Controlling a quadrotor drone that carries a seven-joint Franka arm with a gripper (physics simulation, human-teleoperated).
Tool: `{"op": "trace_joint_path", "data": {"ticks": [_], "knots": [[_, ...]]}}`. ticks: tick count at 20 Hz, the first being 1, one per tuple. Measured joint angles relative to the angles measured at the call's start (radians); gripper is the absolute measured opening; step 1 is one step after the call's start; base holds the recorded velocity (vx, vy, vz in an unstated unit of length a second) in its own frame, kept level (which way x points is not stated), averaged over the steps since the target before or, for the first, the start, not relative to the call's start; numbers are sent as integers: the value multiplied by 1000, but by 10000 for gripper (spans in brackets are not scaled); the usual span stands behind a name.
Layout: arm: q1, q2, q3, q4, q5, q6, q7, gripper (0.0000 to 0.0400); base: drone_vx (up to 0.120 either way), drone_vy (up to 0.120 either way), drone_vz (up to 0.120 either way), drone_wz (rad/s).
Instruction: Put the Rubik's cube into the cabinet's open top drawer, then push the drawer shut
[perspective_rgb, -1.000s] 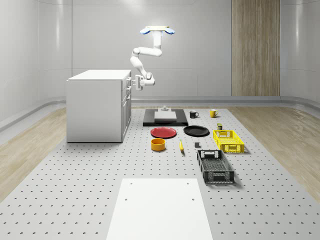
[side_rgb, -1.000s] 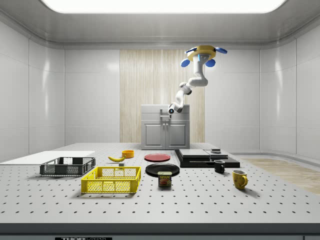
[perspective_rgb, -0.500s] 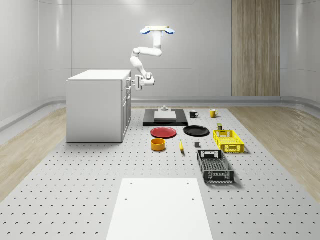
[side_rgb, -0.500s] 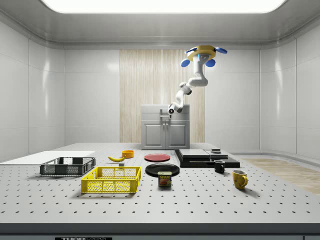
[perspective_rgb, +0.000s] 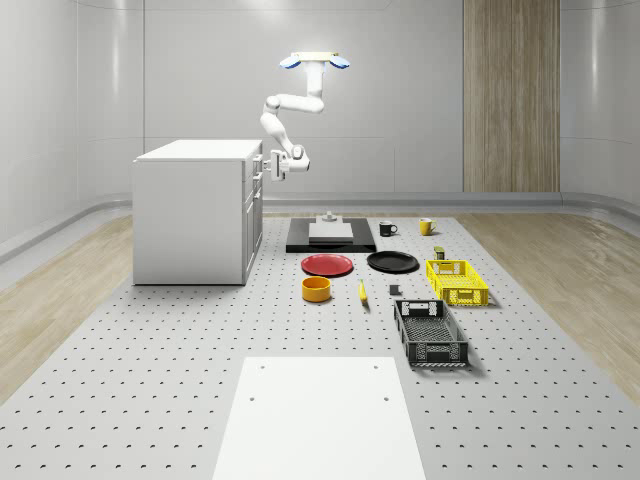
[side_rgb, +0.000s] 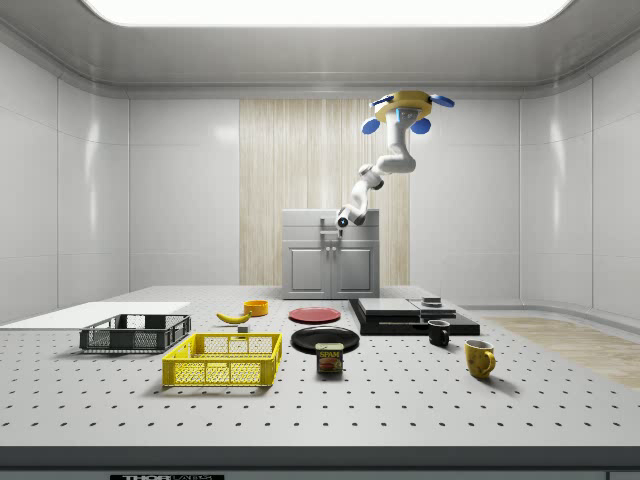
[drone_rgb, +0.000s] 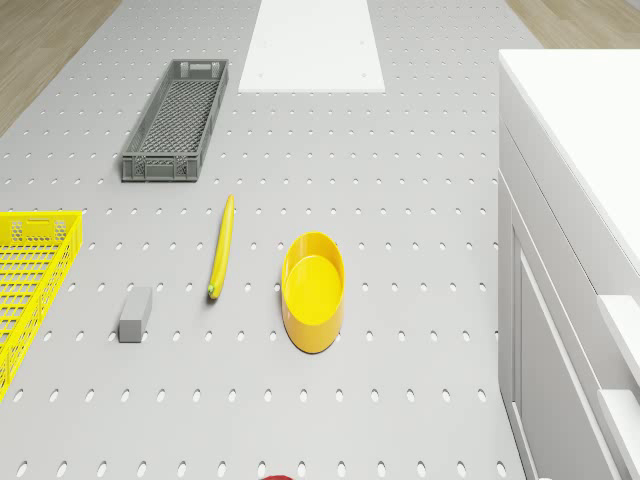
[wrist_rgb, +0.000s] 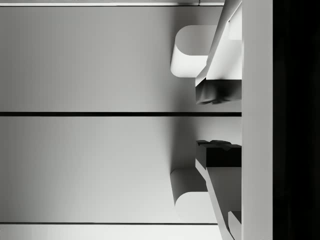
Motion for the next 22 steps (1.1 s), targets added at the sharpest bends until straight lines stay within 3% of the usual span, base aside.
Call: {"op": "trace_joint_path", "data": {"ticks": [22], "knots": [[0,0,0,0,0,0,0,105,0,0,0,0]]}}
